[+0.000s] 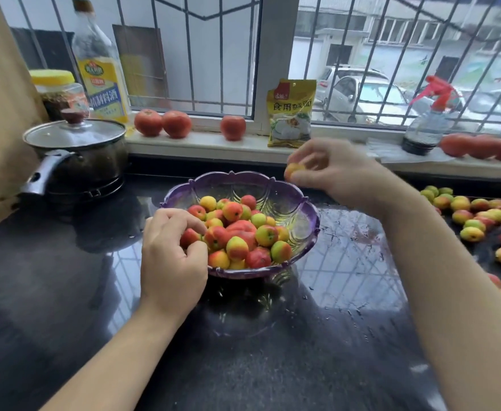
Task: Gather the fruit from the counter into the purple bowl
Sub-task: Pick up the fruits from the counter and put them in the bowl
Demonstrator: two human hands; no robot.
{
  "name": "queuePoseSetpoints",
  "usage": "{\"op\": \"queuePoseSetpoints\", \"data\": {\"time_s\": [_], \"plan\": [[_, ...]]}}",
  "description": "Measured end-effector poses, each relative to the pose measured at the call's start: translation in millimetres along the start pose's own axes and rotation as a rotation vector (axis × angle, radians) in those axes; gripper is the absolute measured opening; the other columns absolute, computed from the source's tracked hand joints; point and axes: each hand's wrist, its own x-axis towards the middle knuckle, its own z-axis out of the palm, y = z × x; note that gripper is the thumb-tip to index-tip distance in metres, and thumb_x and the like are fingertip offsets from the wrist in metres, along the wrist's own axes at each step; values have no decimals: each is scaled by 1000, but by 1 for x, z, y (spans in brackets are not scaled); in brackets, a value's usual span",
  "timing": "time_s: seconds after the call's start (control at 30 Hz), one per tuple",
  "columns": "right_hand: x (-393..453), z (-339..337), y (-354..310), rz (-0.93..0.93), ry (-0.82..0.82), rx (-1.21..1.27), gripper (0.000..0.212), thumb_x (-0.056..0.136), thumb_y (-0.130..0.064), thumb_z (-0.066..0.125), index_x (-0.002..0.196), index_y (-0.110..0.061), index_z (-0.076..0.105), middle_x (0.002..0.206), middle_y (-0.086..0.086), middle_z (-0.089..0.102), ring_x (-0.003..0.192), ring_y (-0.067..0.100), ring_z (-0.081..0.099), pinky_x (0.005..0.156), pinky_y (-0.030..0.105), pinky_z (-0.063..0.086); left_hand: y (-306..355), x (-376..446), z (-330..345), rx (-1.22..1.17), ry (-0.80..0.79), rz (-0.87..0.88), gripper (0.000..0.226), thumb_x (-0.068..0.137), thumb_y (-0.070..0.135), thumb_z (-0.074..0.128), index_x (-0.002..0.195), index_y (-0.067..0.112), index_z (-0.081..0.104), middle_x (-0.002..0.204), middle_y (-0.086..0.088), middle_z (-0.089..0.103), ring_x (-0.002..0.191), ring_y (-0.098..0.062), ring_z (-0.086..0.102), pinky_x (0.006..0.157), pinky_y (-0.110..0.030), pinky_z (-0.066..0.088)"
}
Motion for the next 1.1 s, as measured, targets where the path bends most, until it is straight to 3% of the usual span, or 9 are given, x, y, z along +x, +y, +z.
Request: {"op": "queuePoseSetpoints", "data": {"time_s": [0.07, 0.2, 0.4, 0.47, 0.63, 0.73, 0.9, 1.0, 1.1], "plan": [[-16, 5, -8, 3, -224, -281, 17, 89, -33, 74, 106, -33, 70, 97, -12, 71, 87, 8, 69, 79, 30, 57, 1, 0, -1, -8, -1, -3, 18, 74, 5, 52, 79, 19, 63, 94, 7, 58, 98, -17, 54, 82, -3, 34], [-12, 26, -1, 44, -307, -590, 24, 91, -28, 73, 115, -29, 70, 102, -11, 67, 90, 8, 62, 70, 23, 49, 2, 0, -2, -17, 2, 1, 18, 74, 6, 52, 79, 19, 64, 95, 9, 58, 99, -18, 54, 85, -11, 38], [-8, 24, 2, 56, -312, -544, 31, 95, -38, 66, 125, -28, 65, 114, -9, 68, 101, 13, 64, 87, 32, 55, 1, 2, -1, -8, 4, 11, 20, 74, 5, 52, 78, 20, 63, 95, 9, 58, 98, -20, 55, 86, -21, 42], [-7, 12, 6, 49, -198, -396, 24, 97, -38, 64, 118, -28, 68, 107, -10, 71, 95, 9, 67, 83, 31, 56, 0, 2, -1, -13, 7, 12, 20, 73, 4, 52, 78, 20, 63, 95, 9, 59, 98, -21, 55, 87, -19, 41], [16, -15, 65, 173, 398, 114, 16, 99, -16, 56, 94, -22, 70, 93, 2, 75, 78, 17, 71, 63, 32, 55, 0, 3, 0, -11, 4, 18, 20, 72, 3, 52, 77, 18, 63, 93, 7, 59, 97, -22, 55, 86, -14, 39], [26, -7, 127, 365, 580, -32, 23, 92, -11, 51, 100, -23, 69, 113, 9, 72, 99, 30, 68, 85, 42, 56, 0, 2, 1, -13, 3, 17, 22, 72, 3, 51, 77, 20, 63, 93, 9, 59, 98, -21, 54, 85, -14, 39], [35, 27, 163, 356, 317, -423, 68, 89, -11, 49, 153, -33, 37, 164, -6, 28, 142, 26, 39, 109, 46, 37, -1, 2, 1, -4, 5, 31, 23, 71, 3, 50, 77, 21, 63, 92, 13, 60, 97, -19, 53, 85, -8, 36], [46, 25, 159, 410, 226, -525, 73, 94, -23, 43, 158, -42, 15, 167, -16, 15, 142, 29, 41, 109, 48, 37, -1, 2, 1, -4, -2, 33, 23, 71, 2, 50, 77, 21, 63, 92, 13, 60, 96, -18, 53, 84, -7, 35], [50, 26, 157, 413, 198, -600, 68, 99, -28, 42, 158, -42, 13, 165, -10, 26, 133, 36, 49, 105, 47, 41, 0, 1, 0, -10, 2, 35, 24, 71, 2, 50, 76, 21, 62, 92, 12, 60, 96, -19, 54, 85, -7, 35]]}}
